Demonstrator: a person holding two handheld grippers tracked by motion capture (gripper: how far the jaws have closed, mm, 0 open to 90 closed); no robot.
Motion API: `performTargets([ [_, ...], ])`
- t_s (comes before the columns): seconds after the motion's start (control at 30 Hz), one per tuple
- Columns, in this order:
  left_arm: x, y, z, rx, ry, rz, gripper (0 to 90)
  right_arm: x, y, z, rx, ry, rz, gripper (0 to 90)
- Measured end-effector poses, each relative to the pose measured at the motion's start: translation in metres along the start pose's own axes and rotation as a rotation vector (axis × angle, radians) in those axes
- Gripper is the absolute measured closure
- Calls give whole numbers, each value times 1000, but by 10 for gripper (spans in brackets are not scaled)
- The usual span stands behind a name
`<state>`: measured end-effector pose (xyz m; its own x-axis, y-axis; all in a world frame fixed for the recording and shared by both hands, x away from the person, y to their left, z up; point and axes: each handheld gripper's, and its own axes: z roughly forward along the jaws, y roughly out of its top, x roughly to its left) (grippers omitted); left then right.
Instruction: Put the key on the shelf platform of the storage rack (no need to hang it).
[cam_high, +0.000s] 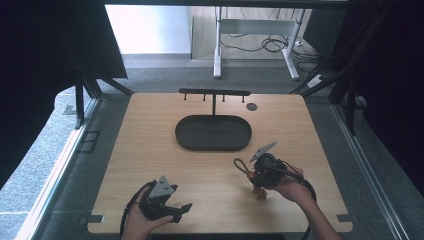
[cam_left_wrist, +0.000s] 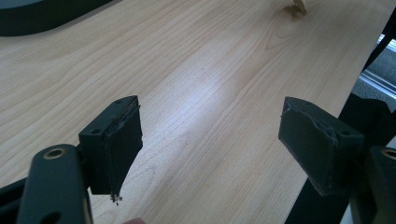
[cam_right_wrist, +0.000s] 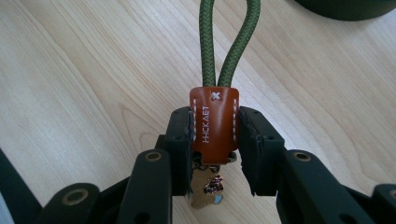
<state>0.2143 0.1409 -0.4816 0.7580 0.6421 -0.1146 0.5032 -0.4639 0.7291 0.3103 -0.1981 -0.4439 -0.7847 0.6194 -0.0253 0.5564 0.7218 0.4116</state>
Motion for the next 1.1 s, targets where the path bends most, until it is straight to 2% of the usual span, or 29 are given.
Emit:
performTargets([
  [0.53,0,0,0,-4,3,1,221,-1,10,-22,-47,-20,-17,665],
  [1.1,1,0,-1,-4,5,2,220,0,25,-34,-67,-34,-41,665],
])
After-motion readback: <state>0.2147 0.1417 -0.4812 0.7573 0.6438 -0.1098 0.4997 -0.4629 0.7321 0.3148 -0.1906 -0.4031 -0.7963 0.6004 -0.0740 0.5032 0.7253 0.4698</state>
